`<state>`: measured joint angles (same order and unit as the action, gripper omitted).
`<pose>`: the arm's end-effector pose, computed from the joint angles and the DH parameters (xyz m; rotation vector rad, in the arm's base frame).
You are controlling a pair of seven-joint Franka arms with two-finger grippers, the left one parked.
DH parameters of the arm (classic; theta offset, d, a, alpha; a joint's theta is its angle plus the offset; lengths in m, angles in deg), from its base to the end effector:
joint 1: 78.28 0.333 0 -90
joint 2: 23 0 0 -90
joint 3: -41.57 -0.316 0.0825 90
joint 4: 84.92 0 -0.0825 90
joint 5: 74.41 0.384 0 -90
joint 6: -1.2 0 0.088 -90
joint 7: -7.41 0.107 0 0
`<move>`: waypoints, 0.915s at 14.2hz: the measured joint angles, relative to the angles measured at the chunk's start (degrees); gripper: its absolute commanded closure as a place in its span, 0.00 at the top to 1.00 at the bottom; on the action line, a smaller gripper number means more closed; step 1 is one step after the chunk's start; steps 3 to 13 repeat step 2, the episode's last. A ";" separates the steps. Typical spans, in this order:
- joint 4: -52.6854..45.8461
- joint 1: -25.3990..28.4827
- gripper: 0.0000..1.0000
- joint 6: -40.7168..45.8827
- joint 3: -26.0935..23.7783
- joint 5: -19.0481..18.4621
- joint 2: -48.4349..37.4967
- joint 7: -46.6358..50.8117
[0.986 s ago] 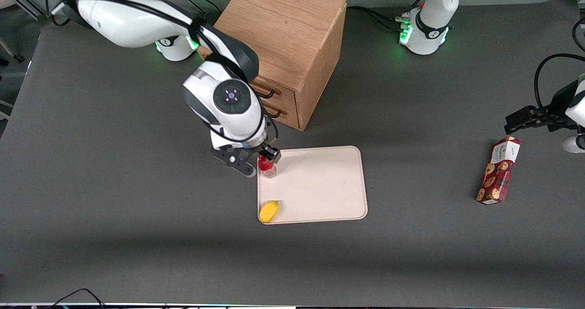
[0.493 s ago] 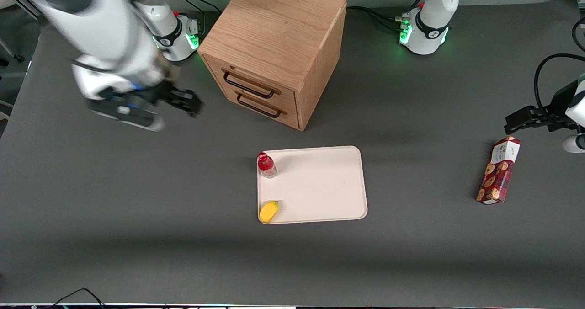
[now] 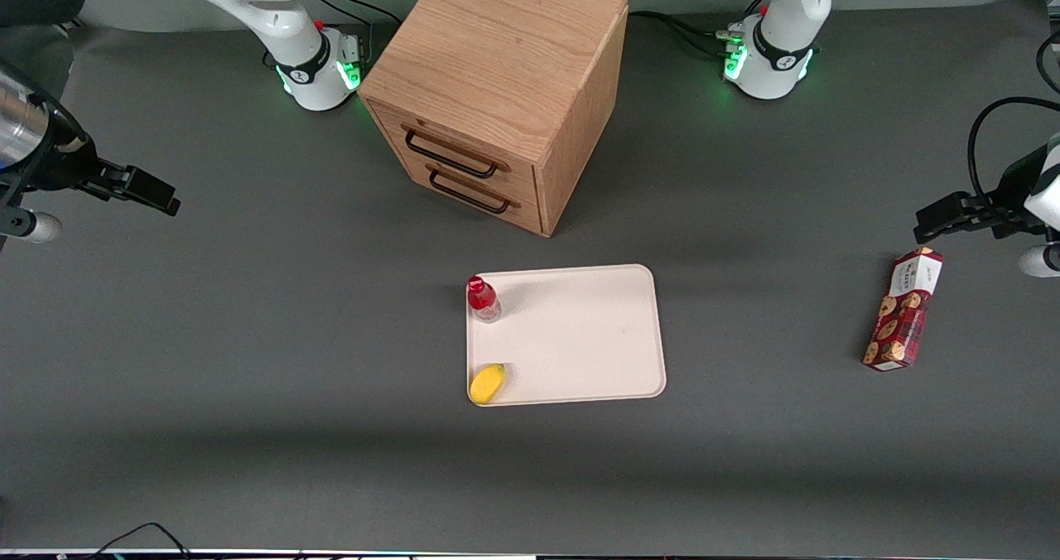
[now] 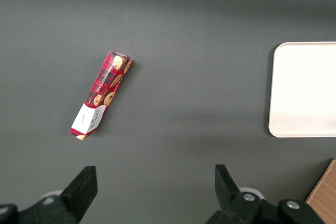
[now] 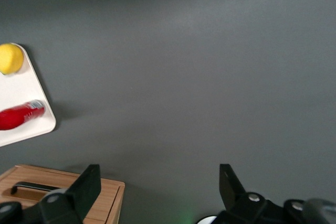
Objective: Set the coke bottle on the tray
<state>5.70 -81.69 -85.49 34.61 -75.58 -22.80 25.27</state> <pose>0.5479 0.0316 0.6127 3.0825 -0.3876 -0.1043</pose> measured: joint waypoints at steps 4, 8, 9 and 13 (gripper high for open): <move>0.46 0.75 1.00 -0.77 -0.06 0.03 -0.72 -0.01; 0.46 0.75 1.00 -0.77 -0.06 0.03 -0.72 -0.01; 0.46 0.75 1.00 -0.77 -0.06 0.03 -0.72 -0.01; 0.46 0.75 1.00 -0.77 -0.06 0.03 -0.72 -0.01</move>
